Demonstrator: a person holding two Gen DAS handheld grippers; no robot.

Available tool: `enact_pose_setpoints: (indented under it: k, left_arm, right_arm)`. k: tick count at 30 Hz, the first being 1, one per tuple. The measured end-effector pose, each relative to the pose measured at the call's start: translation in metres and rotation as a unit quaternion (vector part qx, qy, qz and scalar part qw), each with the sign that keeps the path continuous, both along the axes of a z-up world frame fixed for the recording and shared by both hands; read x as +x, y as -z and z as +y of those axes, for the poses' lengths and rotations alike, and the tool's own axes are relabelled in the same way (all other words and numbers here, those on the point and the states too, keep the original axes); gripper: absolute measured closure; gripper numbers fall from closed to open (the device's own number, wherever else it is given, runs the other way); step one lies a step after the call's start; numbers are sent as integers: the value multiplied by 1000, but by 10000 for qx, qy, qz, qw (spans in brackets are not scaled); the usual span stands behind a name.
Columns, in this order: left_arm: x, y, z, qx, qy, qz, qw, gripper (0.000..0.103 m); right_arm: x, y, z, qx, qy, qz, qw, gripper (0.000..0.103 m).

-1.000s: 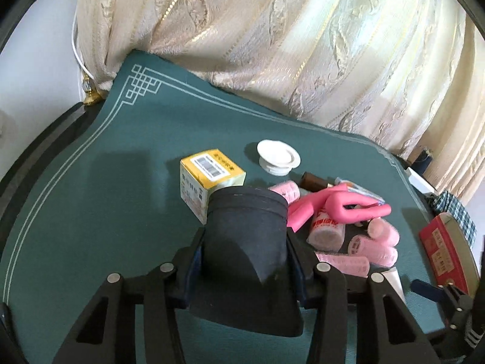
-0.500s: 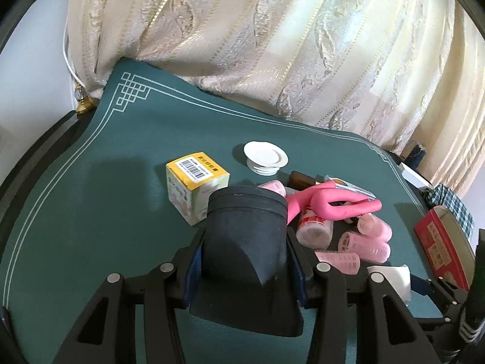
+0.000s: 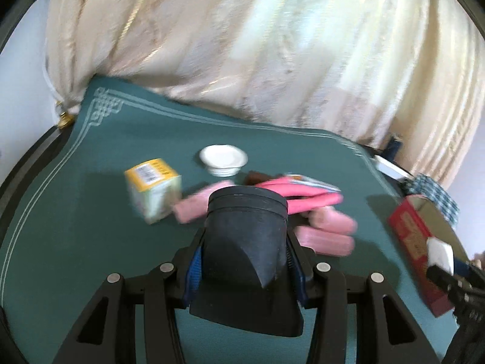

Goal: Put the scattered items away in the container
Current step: 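Carry both items to the red tin and release them inside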

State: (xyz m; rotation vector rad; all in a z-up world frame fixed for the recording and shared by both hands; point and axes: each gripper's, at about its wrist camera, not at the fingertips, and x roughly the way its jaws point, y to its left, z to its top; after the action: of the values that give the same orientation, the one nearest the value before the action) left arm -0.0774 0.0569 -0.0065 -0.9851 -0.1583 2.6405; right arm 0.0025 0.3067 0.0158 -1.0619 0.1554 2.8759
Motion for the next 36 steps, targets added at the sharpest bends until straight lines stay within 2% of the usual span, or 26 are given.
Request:
enact_pose_setpoints:
  k: [5,13,22,27,34,36]
  left_arm:
    - [17,-16,53,19,554,121,9984,53]
    - [32,-39,152,-1,1465,256,9889,53]
    - [34,-52,260,-146,2315,280,9723,53]
    - [31,-46,305,-251,2679,198,9629,53]
    - [17,-28,336,-361,2847,-96,9579,53]
    - [14,-23,339,-343,2842,-189,9580,50]
  right_arm:
    - [22,-16,47,224,607,330,9974,22]
    - [44,-9,121,149,1183,266,9925,22]
    - [49,-1,158,71,1191,164,9927,22]
    - [48,1,167,65,1094,102,9939,21]
    - [44,7,171,60,977,-17,9952,20]
    - [43,10,172,49,965,-57,9953,20]
